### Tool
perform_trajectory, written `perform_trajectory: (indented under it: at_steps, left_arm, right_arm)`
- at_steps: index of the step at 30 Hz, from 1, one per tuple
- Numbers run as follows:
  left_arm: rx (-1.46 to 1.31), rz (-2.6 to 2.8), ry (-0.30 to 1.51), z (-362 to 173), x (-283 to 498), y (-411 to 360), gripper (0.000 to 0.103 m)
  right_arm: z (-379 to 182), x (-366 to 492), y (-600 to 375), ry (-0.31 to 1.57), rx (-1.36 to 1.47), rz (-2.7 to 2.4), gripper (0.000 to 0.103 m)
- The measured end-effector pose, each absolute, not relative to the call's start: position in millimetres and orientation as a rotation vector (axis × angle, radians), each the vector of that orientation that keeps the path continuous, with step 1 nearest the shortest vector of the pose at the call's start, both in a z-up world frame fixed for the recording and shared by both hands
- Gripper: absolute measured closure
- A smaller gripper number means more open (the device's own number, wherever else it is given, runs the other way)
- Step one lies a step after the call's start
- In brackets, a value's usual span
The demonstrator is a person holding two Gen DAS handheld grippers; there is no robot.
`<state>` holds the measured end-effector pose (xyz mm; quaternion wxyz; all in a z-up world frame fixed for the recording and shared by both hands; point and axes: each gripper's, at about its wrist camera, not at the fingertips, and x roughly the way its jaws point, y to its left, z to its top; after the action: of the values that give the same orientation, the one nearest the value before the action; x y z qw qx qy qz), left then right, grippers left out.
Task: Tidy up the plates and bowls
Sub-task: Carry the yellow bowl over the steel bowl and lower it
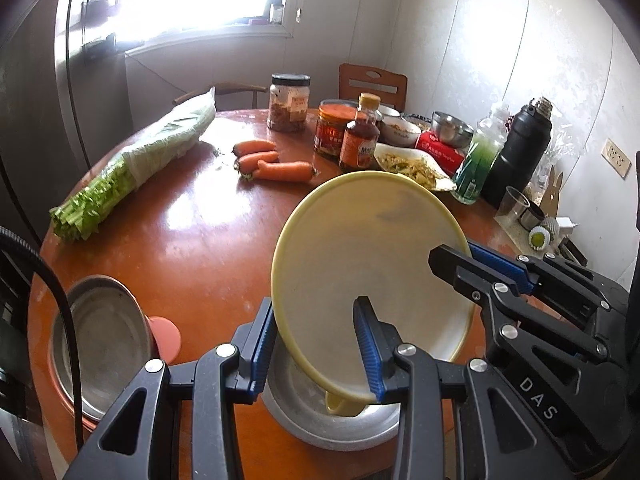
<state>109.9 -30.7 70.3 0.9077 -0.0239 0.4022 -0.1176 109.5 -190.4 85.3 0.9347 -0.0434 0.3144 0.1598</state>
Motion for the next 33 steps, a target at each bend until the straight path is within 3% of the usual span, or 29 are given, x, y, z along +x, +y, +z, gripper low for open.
perform_trajectory:
  at_steps: [33]
  left_arm:
    - [-0.022,-0.259,0.877,4.4,108.1,-30.7,0.064]
  right_arm:
    - [14.8,110.7,-189.4,0.76,-0.066,0.302,0.088]
